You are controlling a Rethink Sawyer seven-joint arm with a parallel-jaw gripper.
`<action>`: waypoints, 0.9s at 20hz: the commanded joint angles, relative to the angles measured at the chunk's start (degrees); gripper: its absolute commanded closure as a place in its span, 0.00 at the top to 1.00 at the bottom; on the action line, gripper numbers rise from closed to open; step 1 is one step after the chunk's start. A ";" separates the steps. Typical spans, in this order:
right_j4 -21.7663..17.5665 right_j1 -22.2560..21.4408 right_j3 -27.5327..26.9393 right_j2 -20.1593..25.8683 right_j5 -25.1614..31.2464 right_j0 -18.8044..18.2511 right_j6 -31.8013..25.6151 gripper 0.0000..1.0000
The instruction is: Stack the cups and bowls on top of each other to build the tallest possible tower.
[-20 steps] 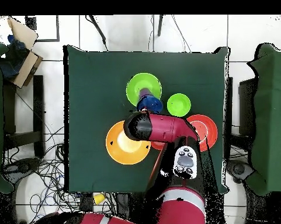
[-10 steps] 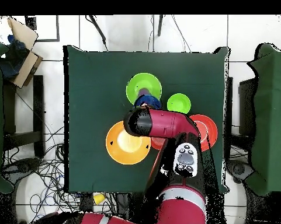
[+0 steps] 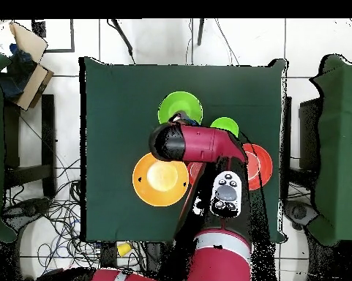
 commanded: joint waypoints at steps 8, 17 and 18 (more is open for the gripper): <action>-0.87 5.41 -6.24 3.40 4.78 2.83 1.59 1.00; -0.55 5.61 -6.61 1.75 7.03 3.92 2.21 1.00; -0.54 5.60 -6.50 1.66 7.04 3.97 2.21 1.00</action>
